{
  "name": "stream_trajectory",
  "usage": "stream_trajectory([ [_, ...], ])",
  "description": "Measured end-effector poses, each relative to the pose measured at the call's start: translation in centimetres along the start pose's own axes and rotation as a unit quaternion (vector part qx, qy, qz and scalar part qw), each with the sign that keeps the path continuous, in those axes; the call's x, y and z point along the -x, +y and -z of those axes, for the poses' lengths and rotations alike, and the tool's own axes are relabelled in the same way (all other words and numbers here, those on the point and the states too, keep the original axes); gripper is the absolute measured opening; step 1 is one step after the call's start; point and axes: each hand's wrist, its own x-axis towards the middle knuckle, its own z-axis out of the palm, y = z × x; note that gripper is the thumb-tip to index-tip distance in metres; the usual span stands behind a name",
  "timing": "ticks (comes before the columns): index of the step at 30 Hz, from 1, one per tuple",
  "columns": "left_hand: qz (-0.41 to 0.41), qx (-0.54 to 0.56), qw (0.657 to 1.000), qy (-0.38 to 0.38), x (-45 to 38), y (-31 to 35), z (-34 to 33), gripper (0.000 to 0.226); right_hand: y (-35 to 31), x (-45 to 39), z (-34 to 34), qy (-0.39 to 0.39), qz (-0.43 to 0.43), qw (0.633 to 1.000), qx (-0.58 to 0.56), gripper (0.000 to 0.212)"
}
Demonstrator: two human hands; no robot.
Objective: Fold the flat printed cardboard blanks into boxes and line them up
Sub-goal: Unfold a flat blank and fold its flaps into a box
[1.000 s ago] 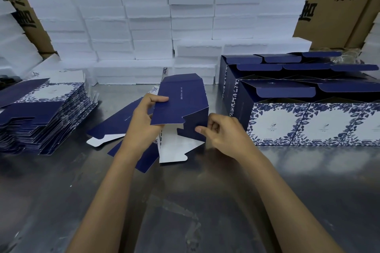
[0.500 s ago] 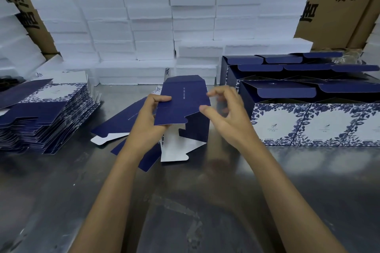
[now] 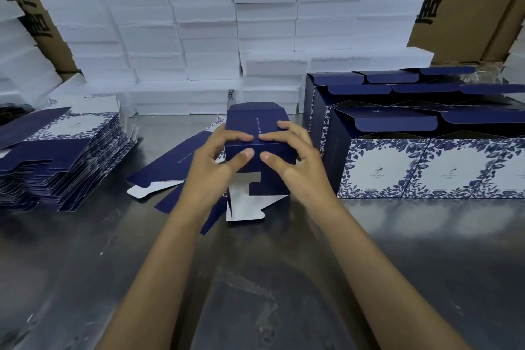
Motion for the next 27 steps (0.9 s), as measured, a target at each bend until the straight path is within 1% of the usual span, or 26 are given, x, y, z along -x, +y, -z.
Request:
stream_trajectory([
  [4, 0.029, 0.051, 0.998, 0.019, -0.2, -0.9, -0.1, 0.02, -0.2, 0.2, -0.7, 0.021, -0.005, 0.999, -0.025, 0.022],
  [8, 0.007, 0.054, 0.998, 0.034, -0.1, -0.8, 0.0, 0.014, -0.6, 0.1, -1.9, 0.061, -0.003, 0.998, -0.033, 0.019],
  [10, 0.009, 0.047, 0.999, 0.015, -0.2, -0.7, 0.4, 0.015, -0.7, 0.0, -1.7, 0.054, -0.006, 0.998, -0.028, 0.019],
  [12, 0.028, 0.046, 0.999, -0.004, -0.4, -0.6, 1.1, 0.019, -0.7, 0.0, -0.9, 0.028, -0.011, 0.999, -0.026, 0.019],
  [14, 0.047, 0.048, 0.998, 0.002, -0.4, -0.4, 1.5, 0.021, -0.6, 0.0, -0.4, 0.016, -0.006, 1.0, -0.012, 0.022],
  [17, 0.036, 0.038, 0.998, 0.019, -0.3, -0.2, 1.3, 0.024, -0.7, 0.0, -0.4, 0.034, 0.002, 0.999, 0.007, 0.021],
  [19, 0.037, 0.026, 0.999, 0.015, -0.3, 0.0, 1.4, 0.025, -0.8, -0.1, -0.5, 0.035, 0.004, 0.999, 0.011, 0.021],
  [22, 0.042, 0.016, 0.999, -0.012, -0.3, 0.2, 1.9, 0.031, -0.6, 0.2, -0.1, 0.028, 0.004, 1.0, 0.01, 0.027],
  [24, 0.042, -0.002, 0.999, -0.013, -0.3, 0.2, 2.0, 0.033, -0.3, 0.5, 0.1, 0.032, 0.003, 0.999, -0.007, 0.034],
  [26, 0.029, -0.015, 0.999, 0.013, -0.3, 0.2, 2.0, 0.034, 0.1, 0.7, 0.3, 0.038, -0.013, 0.998, -0.042, 0.049],
  [27, 0.022, -0.016, 0.999, 0.036, -0.4, 0.2, 1.9, 0.036, 0.4, 0.7, 0.4, 0.036, -0.038, 0.997, -0.06, 0.061],
])
